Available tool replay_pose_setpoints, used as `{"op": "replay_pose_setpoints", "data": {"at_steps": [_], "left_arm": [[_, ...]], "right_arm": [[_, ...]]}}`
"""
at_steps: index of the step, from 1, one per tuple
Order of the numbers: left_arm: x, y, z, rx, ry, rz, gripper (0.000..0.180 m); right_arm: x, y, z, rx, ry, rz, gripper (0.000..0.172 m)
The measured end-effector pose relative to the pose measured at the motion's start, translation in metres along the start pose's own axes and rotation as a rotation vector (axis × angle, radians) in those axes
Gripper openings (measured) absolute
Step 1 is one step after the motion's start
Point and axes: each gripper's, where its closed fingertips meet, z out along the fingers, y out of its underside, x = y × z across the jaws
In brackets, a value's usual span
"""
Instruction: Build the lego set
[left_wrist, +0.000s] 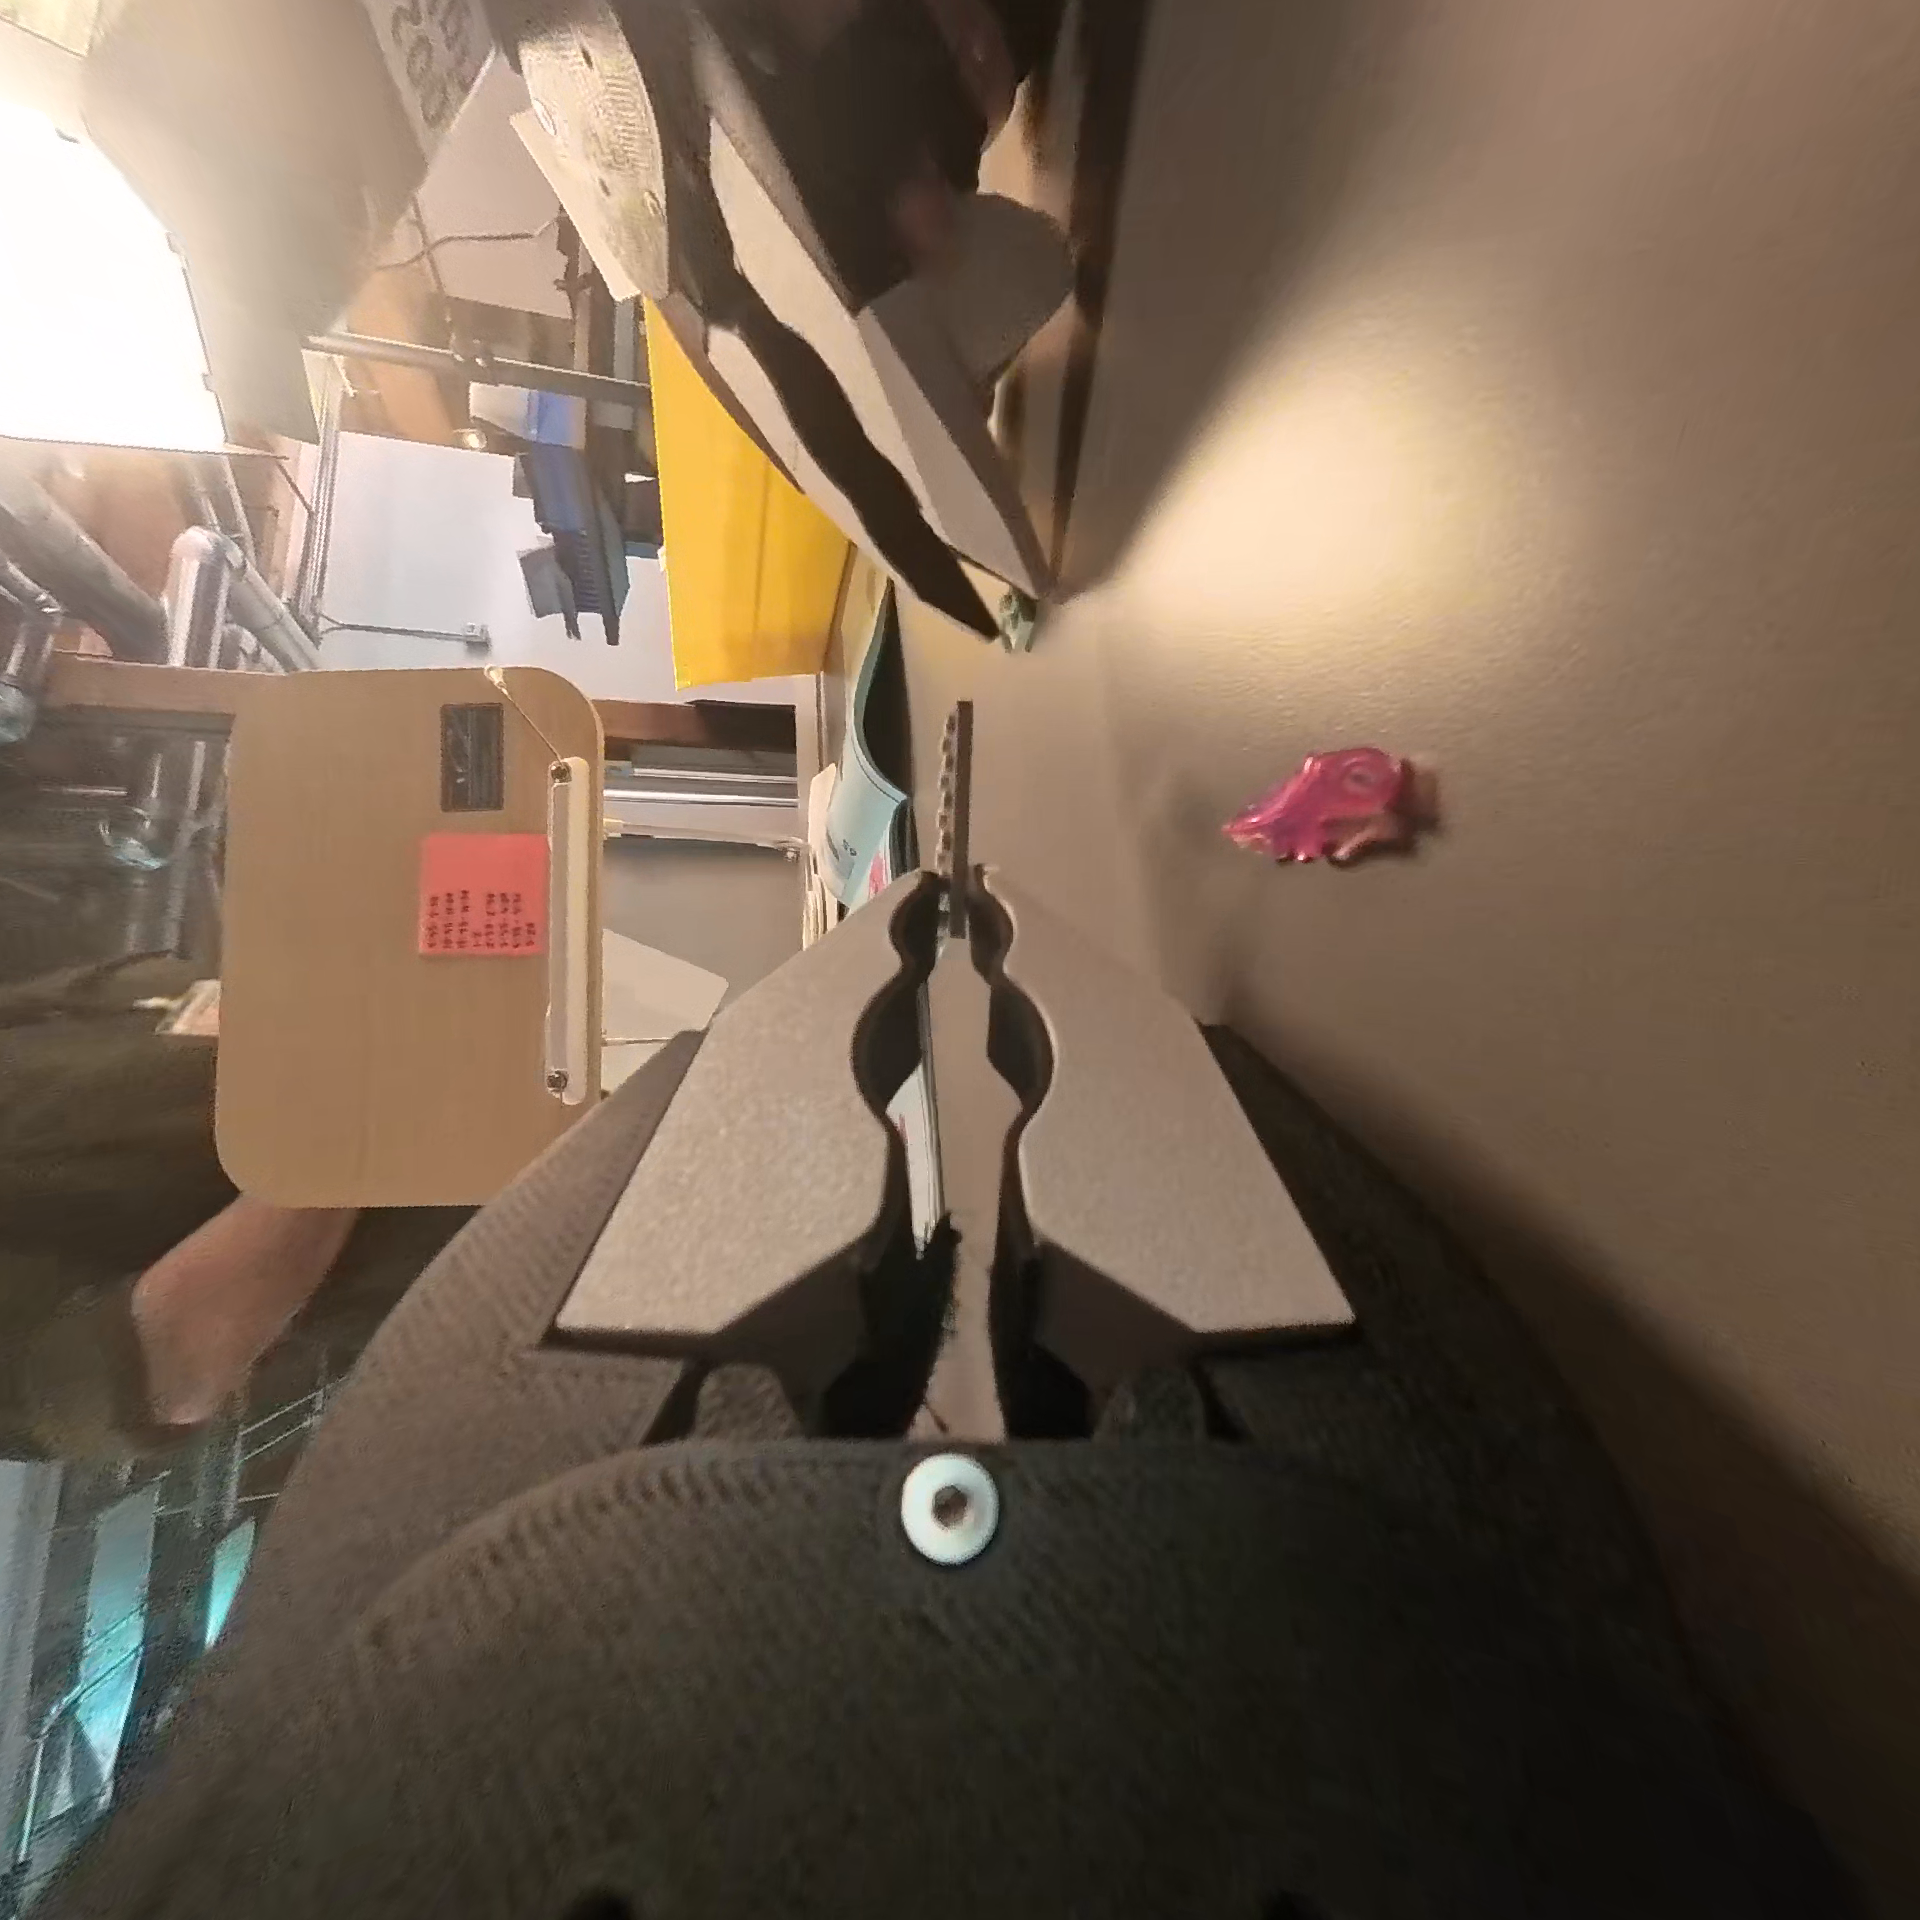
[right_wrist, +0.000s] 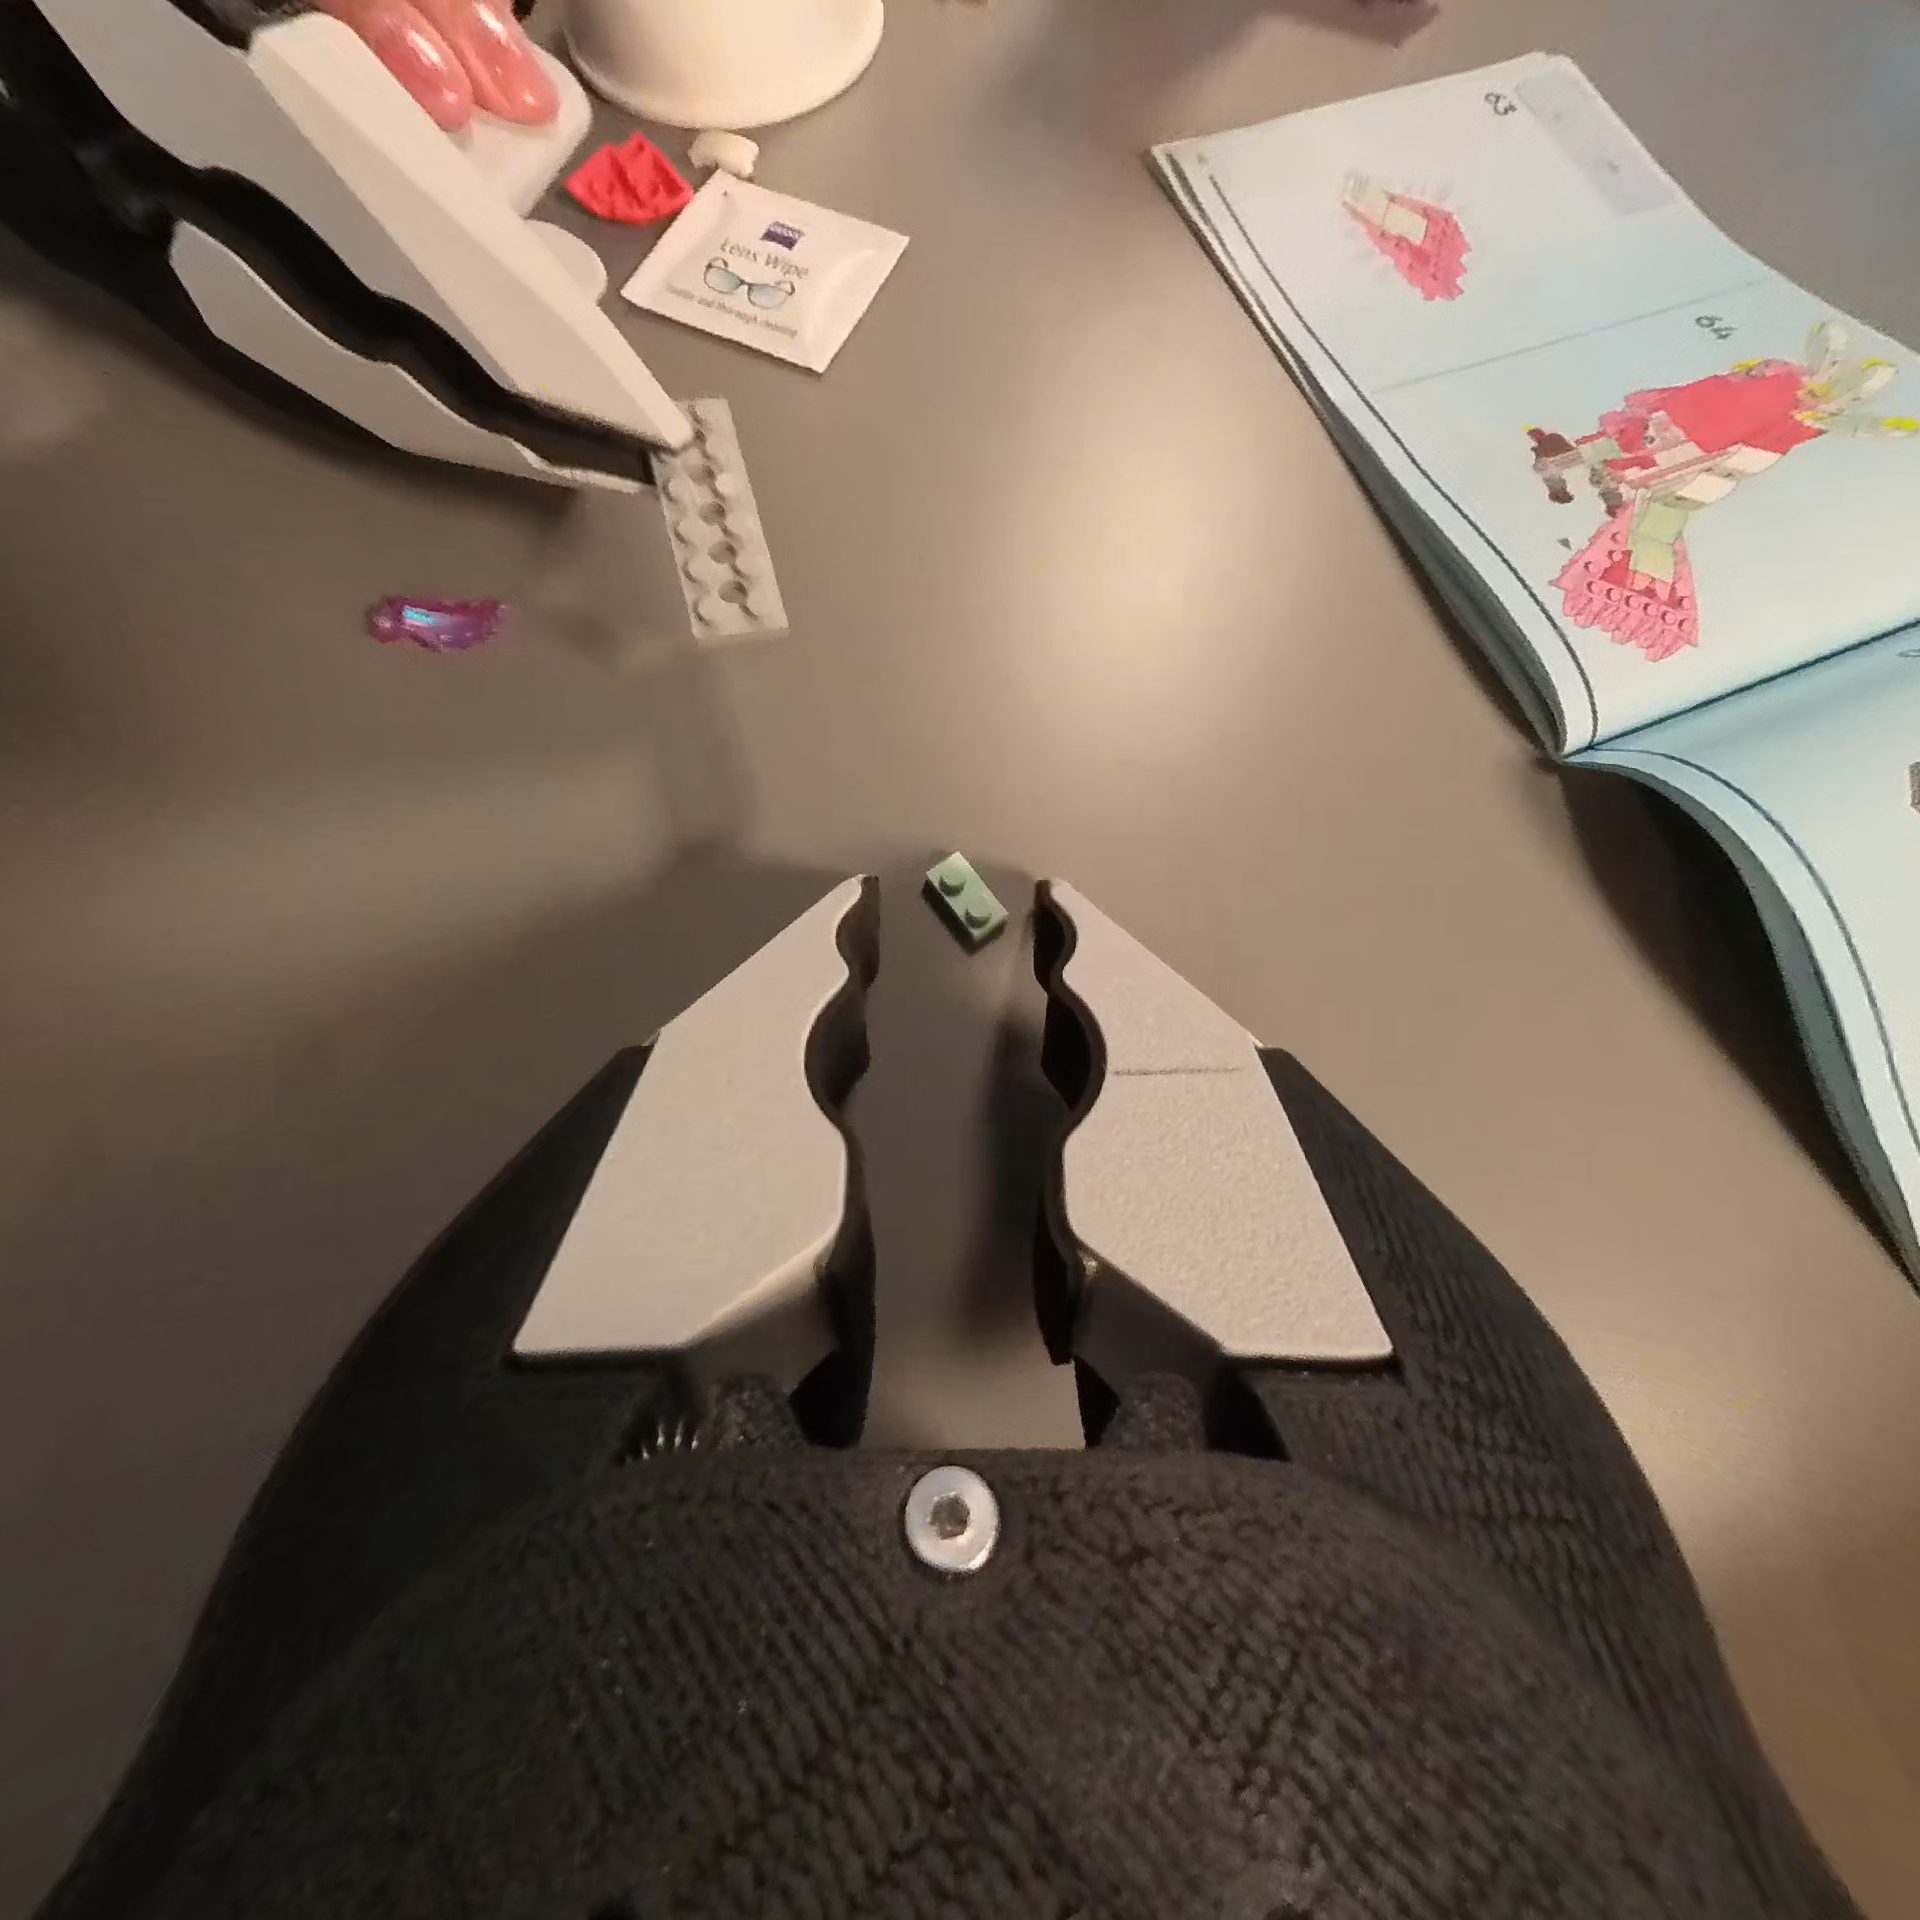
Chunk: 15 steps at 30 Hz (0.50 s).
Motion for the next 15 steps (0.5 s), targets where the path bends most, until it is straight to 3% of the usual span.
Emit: {"op": "replay_pose_setpoints", "data": {"at_steps": [15], "left_arm": [[0.0050,0.0038,0.0022,-0.019,0.016,0.016,0.004]], "right_arm": [[-0.0032,0.0015,-0.0013,-0.004,-0.005,-0.037,0.006]]}}
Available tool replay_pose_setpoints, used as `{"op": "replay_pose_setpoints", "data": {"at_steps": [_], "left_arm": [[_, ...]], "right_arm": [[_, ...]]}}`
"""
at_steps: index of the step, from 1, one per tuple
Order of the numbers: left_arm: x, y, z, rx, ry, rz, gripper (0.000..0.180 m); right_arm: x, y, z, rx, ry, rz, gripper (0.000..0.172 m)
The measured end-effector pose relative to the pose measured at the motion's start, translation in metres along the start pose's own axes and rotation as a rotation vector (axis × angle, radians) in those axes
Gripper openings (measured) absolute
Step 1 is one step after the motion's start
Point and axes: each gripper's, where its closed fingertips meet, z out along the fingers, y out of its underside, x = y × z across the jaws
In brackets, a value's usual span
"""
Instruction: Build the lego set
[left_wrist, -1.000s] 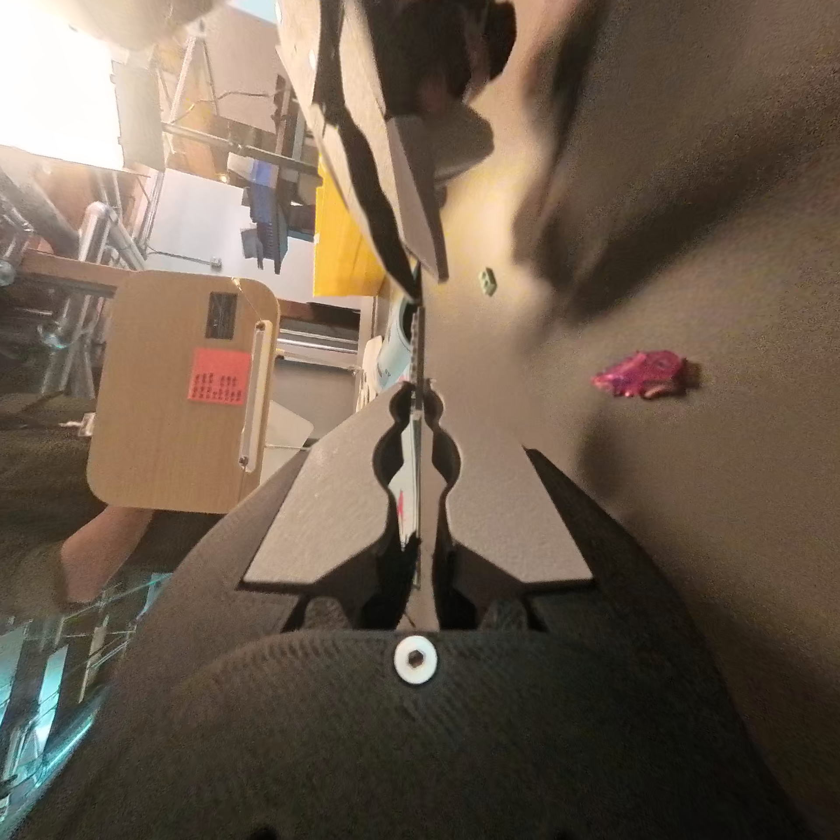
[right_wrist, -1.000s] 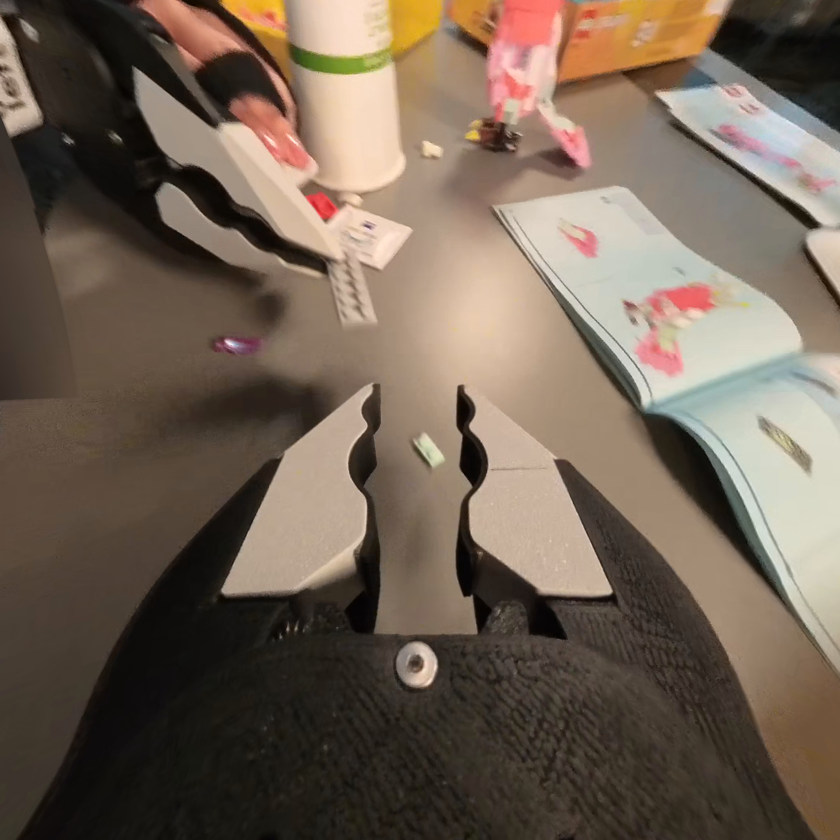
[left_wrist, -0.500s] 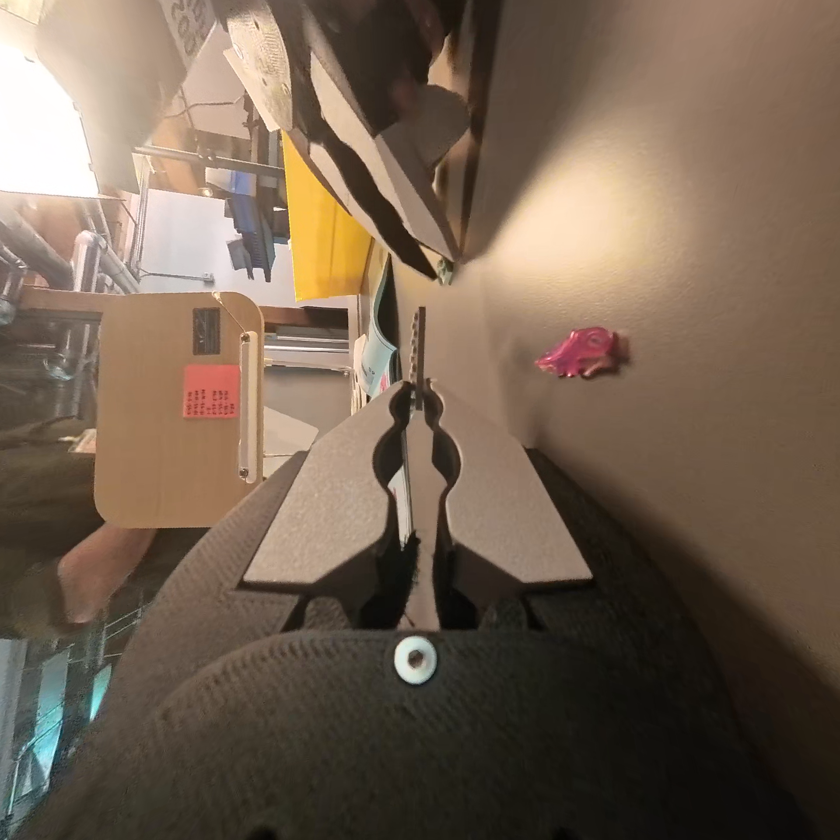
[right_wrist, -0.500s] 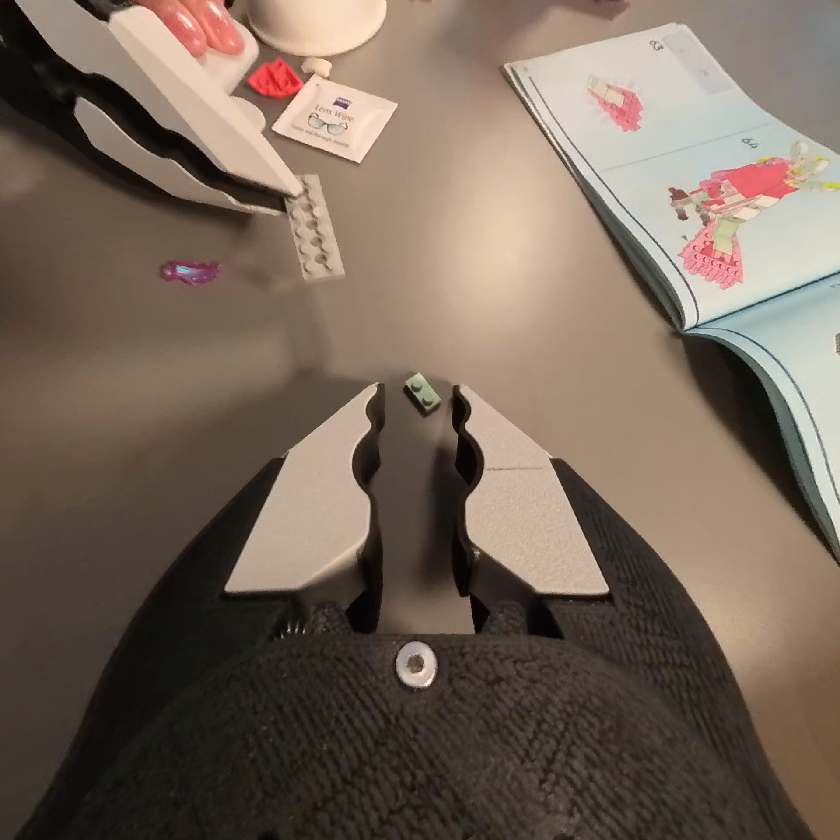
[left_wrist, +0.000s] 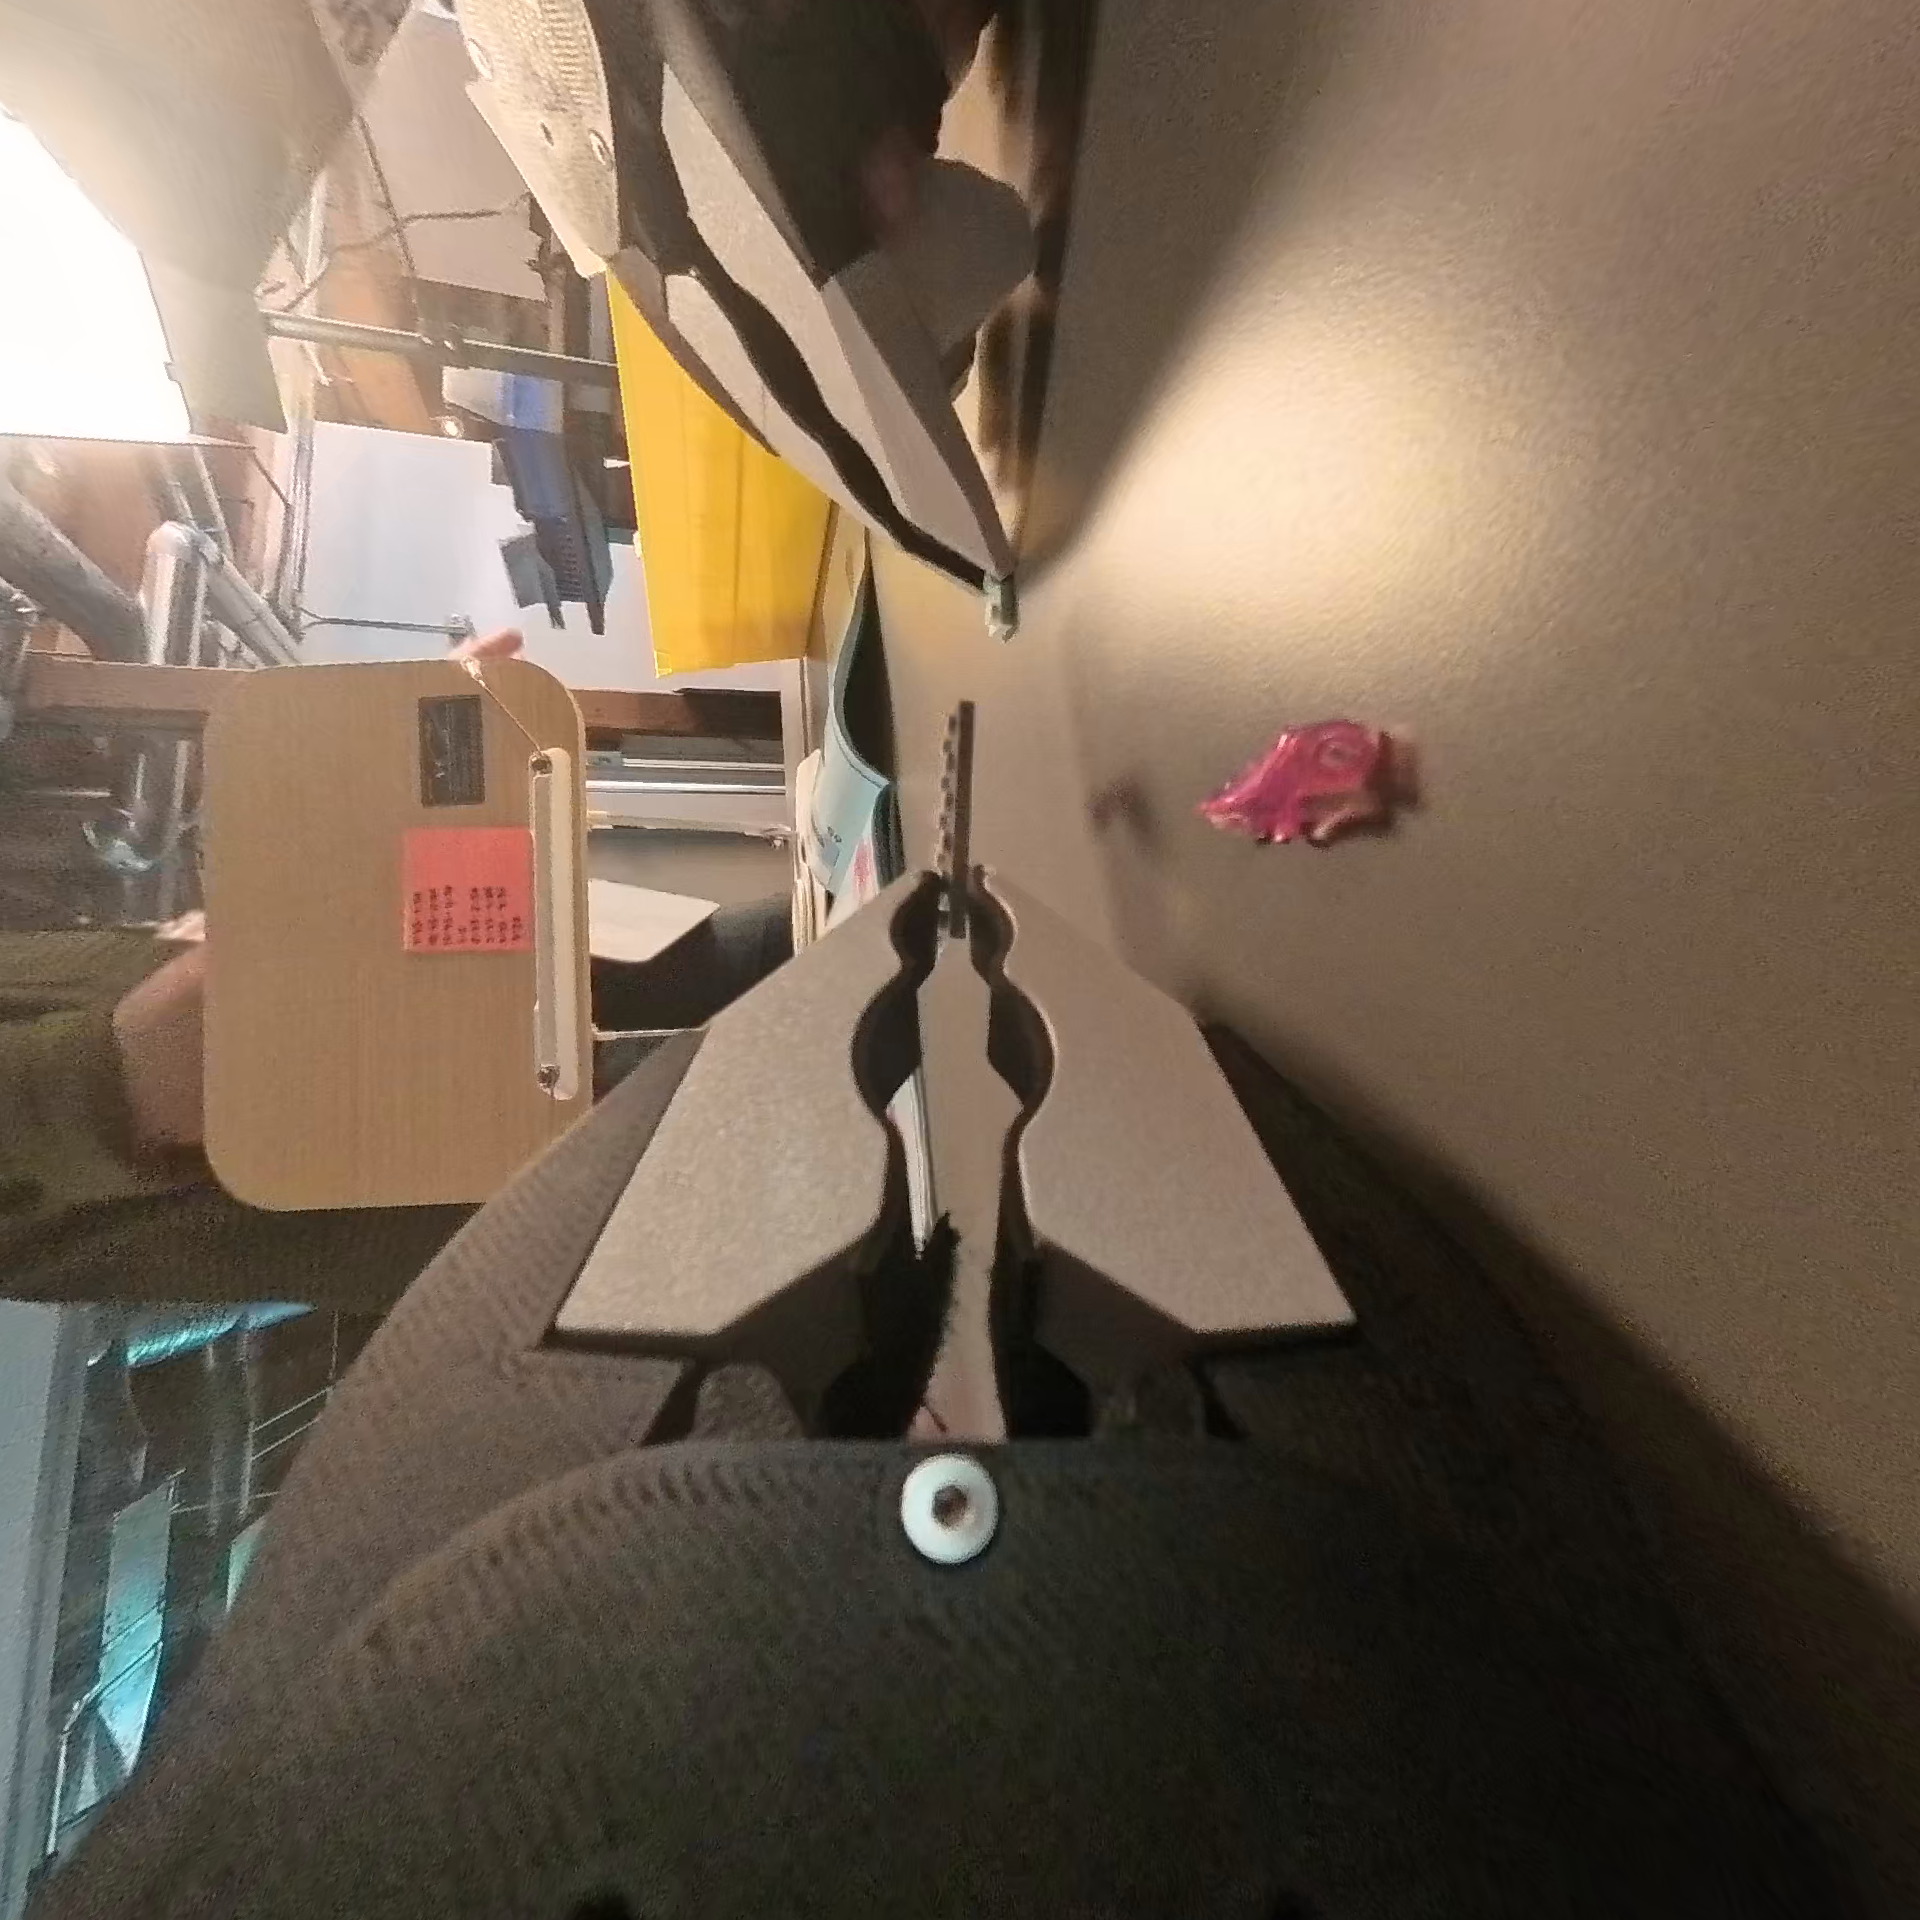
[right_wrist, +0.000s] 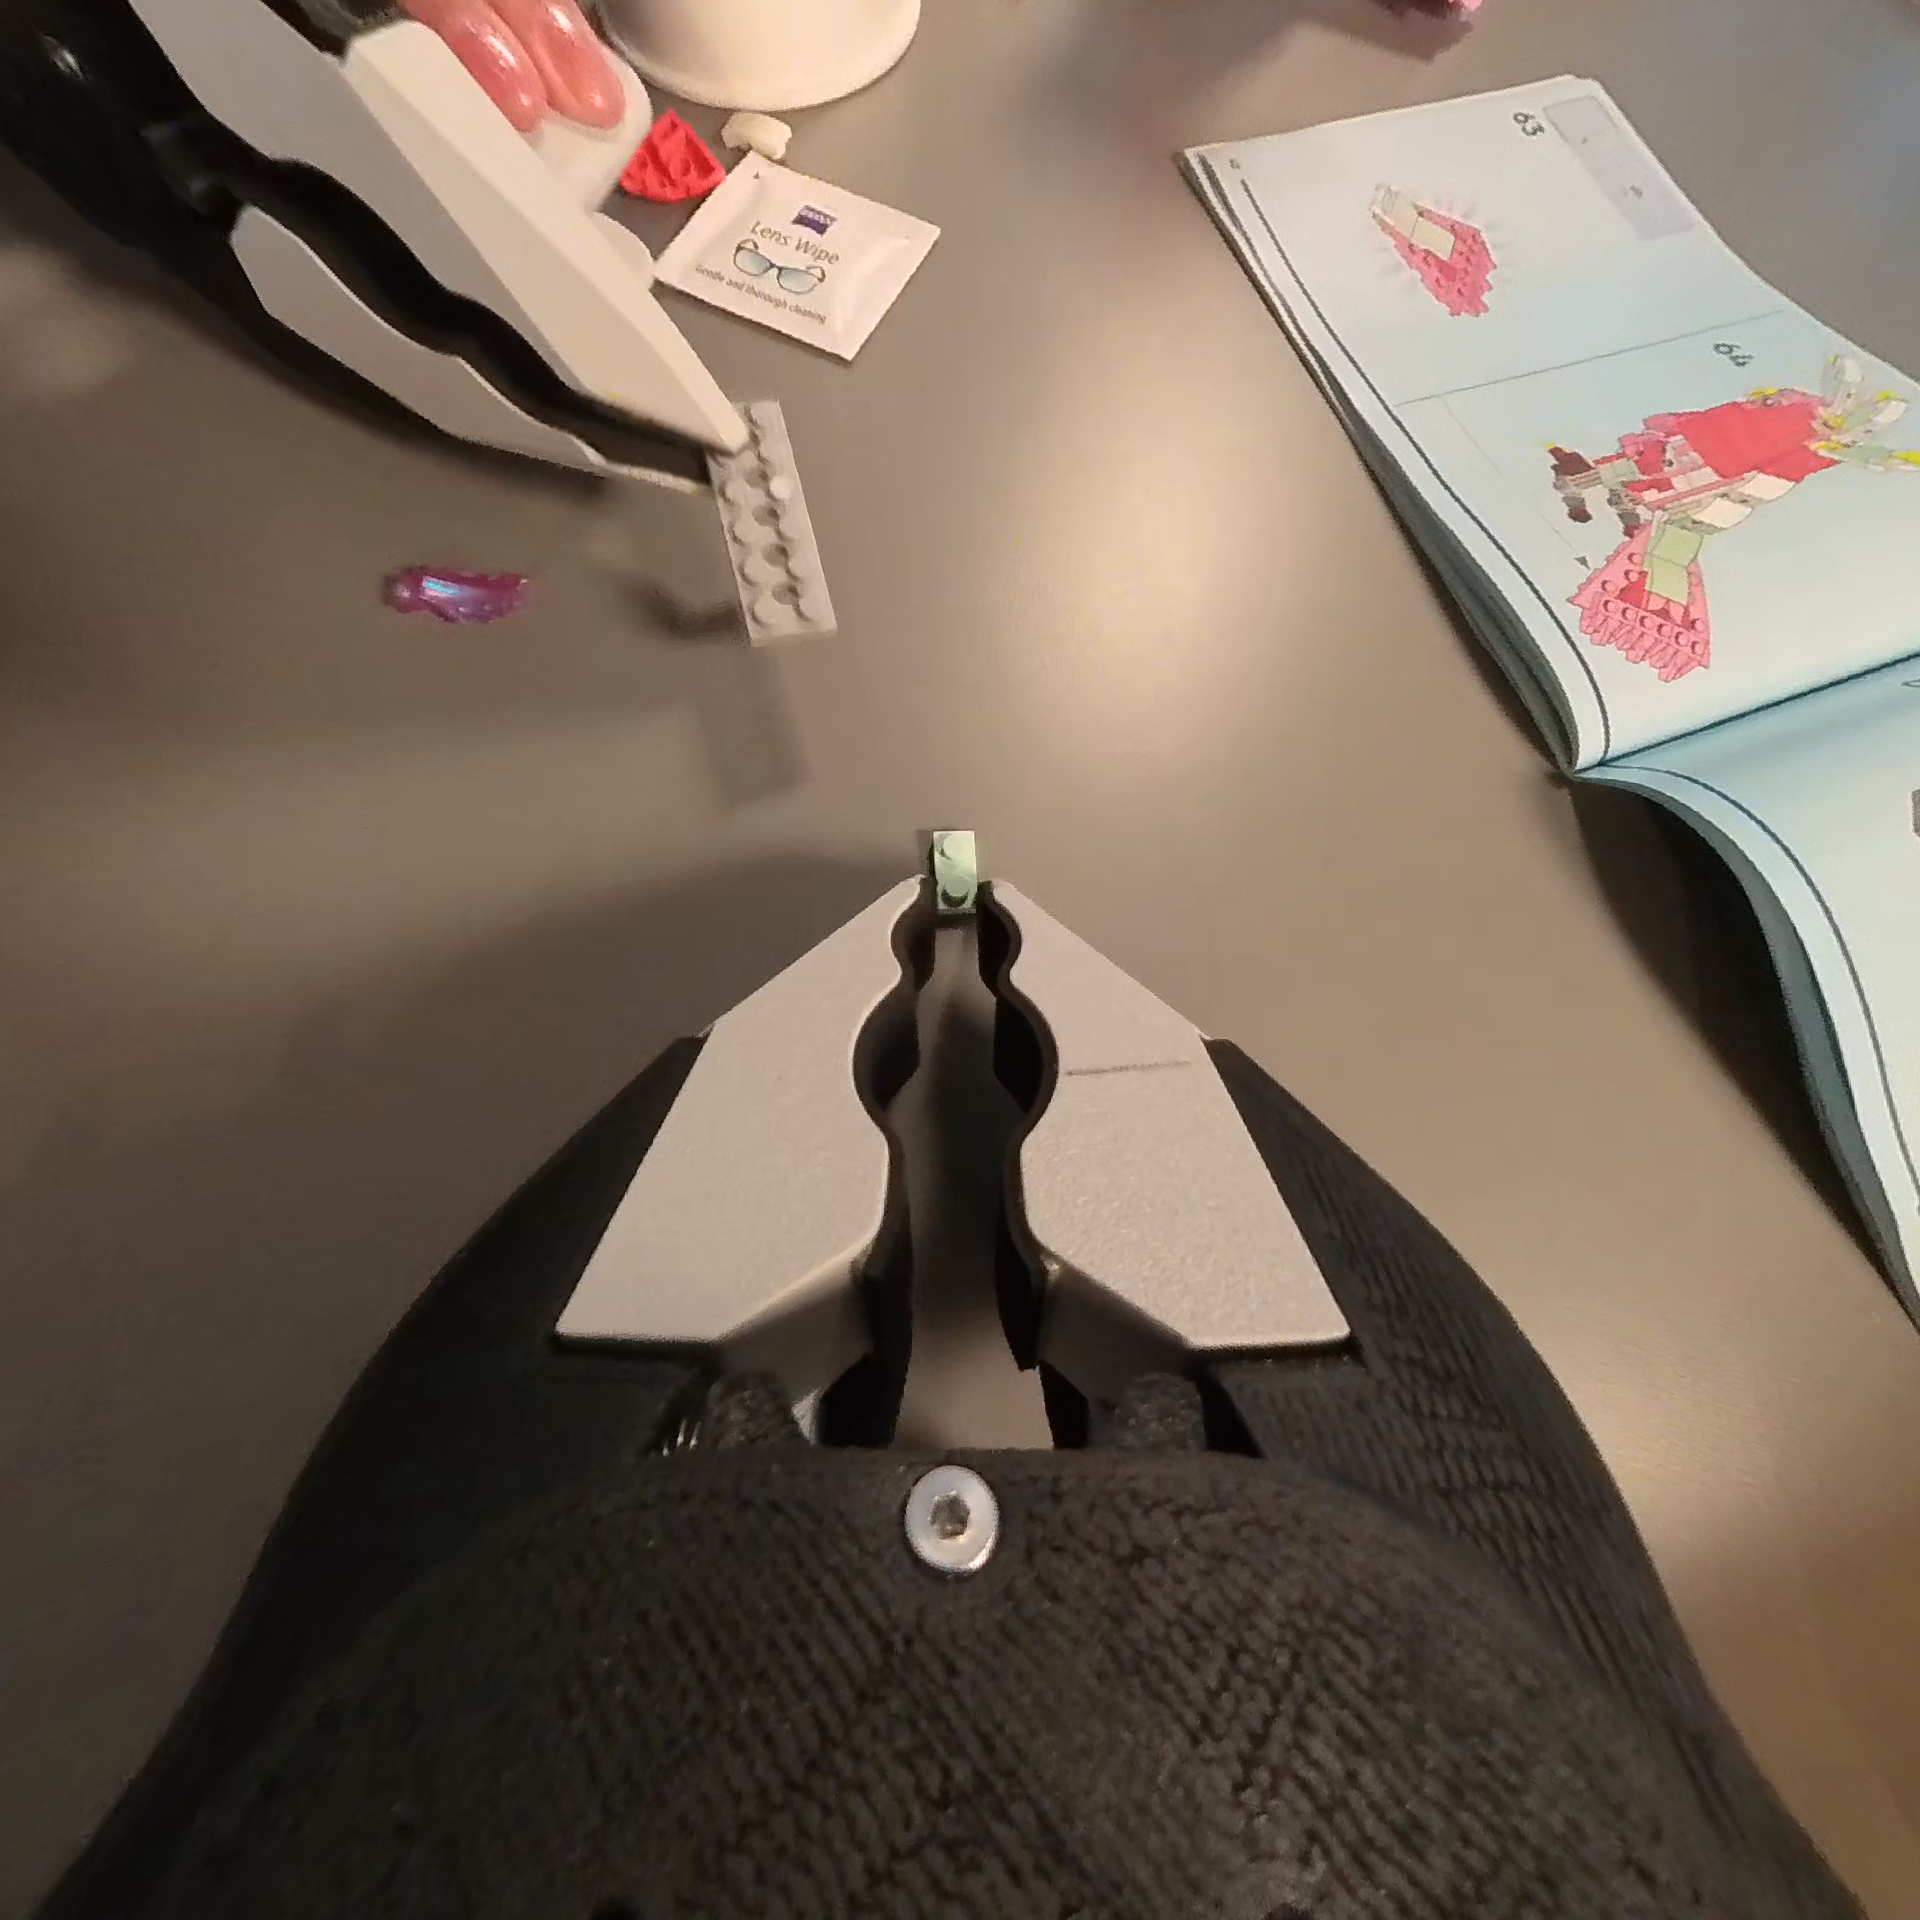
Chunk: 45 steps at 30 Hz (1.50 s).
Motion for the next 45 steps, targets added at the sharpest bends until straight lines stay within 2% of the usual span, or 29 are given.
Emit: {"op": "replay_pose_setpoints", "data": {"at_steps": [4,8,11,17,24,27,30,31,33,34,38,40,43,45], "left_arm": [[0.003,0.001,0.001,-0.012,0.014,0.001,0.004],[0.005,0.001,0.002,-0.017,0.023,0.006,0.004],[0.007,0.000,0.003,-0.013,0.032,0.015,0.004],[0.010,-0.003,0.004,-0.013,0.039,0.036,0.004],[0.013,-0.001,0.005,-0.023,0.053,0.038,0.005],[0.013,0.001,0.006,-0.032,0.055,0.035,0.005],[0.013,0.001,0.006,-0.034,0.055,0.034,0.005],[0.012,0.001,0.006,-0.035,0.055,0.033,0.005],[0.012,0.003,0.007,-0.043,0.054,0.028,0.005],[0.011,0.004,0.007,-0.051,0.050,0.023,0.005],[0.003,0.015,0.010,-0.116,0.019,-0.030,0.005],[-0.003,0.020,0.011,-0.140,-0.003,-0.056,0.004],[-0.008,0.022,0.009,-0.144,-0.028,-0.082,0.004],[-0.013,0.023,0.008,-0.147,-0.055,-0.087,0.004]], "right_arm": [[-0.003,-0.002,0.002,0.002,-0.008,-0.018,0.006],[-0.013,-0.024,0.002,0.100,-0.051,-0.040,0.006],[-0.017,-0.024,0.006,0.081,-0.060,-0.053,0.006],[-0.036,-0.040,0.012,0.137,-0.154,-0.053,0.006],[-0.027,-0.033,0.015,0.099,-0.109,-0.037,0.006],[-0.013,-0.017,0.015,0.018,-0.042,-0.014,0.006],[-0.010,-0.013,0.015,0.000,-0.025,-0.007,0.006],[-0.010,-0.013,0.015,0.001,-0.024,-0.008,0.013],[-0.011,-0.015,0.016,0.003,-0.020,-0.012,0.039],[-0.011,-0.018,0.015,0.014,-0.012,-0.028,0.046],[-0.025,-0.052,0.019,0.141,0.047,-0.246,0.049],[-0.021,-0.061,0.028,0.130,0.192,-0.433,0.044],[-0.013,-0.071,0.036,0.096,0.412,-0.688,0.017],[-0.011,-0.074,0.039,0.078,0.485,-0.800,0.003]]}}
